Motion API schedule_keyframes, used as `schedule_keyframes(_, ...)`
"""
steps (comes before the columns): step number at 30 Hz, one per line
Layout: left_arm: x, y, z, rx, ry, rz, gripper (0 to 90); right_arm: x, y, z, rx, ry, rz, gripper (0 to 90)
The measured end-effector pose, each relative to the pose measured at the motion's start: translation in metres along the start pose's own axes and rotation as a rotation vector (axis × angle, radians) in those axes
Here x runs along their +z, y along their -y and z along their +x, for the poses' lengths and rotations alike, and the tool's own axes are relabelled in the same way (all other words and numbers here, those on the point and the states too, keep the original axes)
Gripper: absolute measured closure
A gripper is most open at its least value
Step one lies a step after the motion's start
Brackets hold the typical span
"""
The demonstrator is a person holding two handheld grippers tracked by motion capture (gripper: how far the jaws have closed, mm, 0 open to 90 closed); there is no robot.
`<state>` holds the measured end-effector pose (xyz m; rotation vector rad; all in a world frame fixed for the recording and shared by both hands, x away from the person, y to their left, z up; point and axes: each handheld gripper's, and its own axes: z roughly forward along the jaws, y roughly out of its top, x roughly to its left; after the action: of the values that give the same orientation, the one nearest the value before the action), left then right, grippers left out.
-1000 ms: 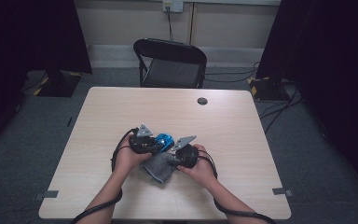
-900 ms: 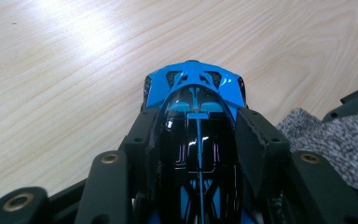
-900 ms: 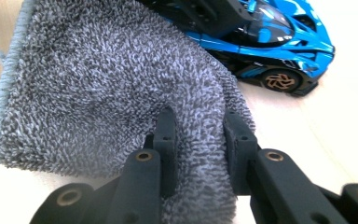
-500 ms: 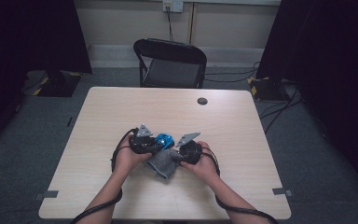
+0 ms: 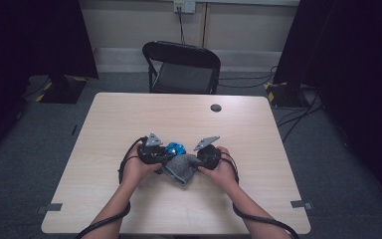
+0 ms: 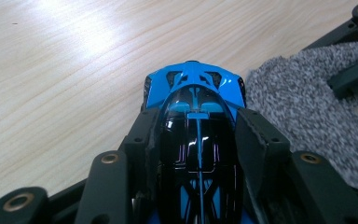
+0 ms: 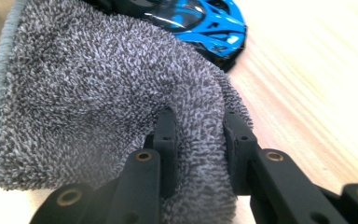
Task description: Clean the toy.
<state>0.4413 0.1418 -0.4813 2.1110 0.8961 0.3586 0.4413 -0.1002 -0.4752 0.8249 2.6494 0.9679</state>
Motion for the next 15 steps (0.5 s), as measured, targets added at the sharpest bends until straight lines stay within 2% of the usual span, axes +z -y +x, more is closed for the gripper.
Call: schedule_keyframes(15,0.0,0.0,0.0,-0.001,0.0,-0.002,51.8,-0.004,0.003,-0.019,0.033,0.05,0.014,70.7)
